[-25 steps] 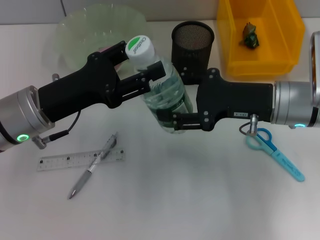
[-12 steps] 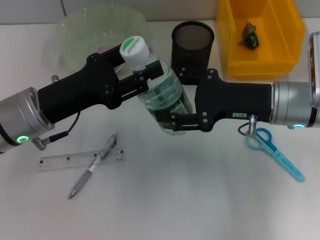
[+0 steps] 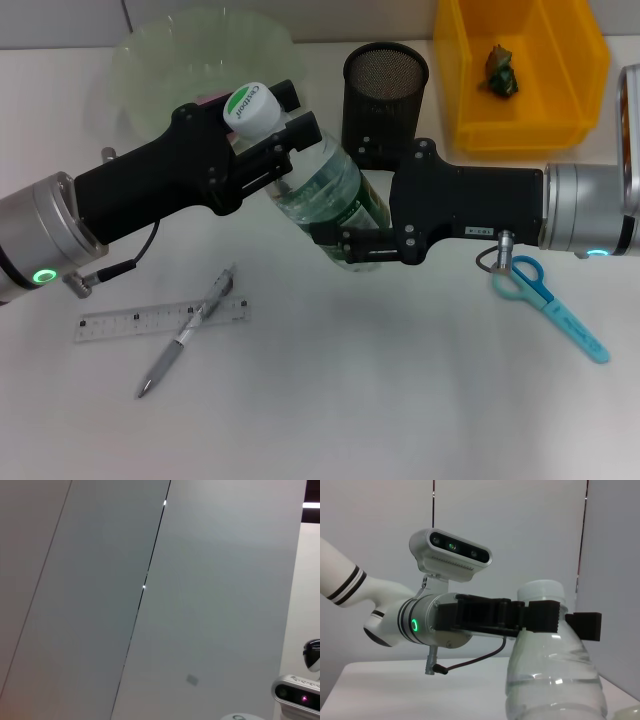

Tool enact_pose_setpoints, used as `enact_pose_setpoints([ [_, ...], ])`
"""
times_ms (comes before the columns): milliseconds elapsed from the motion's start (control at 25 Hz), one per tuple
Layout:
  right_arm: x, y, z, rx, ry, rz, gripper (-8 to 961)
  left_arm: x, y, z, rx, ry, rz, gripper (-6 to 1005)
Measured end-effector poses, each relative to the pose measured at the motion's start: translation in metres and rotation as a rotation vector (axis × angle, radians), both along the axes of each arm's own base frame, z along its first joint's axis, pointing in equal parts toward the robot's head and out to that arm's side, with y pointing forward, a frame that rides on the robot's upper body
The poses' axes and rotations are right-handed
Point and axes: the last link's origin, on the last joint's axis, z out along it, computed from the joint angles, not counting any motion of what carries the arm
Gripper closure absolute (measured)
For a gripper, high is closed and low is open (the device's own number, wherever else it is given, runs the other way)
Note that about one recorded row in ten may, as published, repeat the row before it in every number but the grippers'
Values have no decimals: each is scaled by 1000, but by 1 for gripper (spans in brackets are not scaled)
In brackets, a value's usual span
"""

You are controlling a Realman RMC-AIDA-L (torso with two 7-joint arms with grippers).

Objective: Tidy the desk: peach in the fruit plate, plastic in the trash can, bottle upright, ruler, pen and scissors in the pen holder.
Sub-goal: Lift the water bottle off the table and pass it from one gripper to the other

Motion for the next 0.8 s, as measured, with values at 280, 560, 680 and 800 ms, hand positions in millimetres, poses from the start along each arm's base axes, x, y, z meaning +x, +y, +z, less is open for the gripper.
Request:
enact_pose_setpoints([
  [280, 0, 0, 0, 2, -1, 0, 194, 5, -1, -5, -15, 25, -41, 546],
  [560, -1, 1, 1, 16, 7, 9, 194, 5, 0, -3, 4, 16, -41, 547],
  [680, -1, 2, 1, 21, 7, 9, 194, 4, 1, 0, 22, -6, -21, 546],
  [800, -1, 2, 1, 21, 7, 8, 194, 3, 2, 2, 34, -16, -10, 546],
])
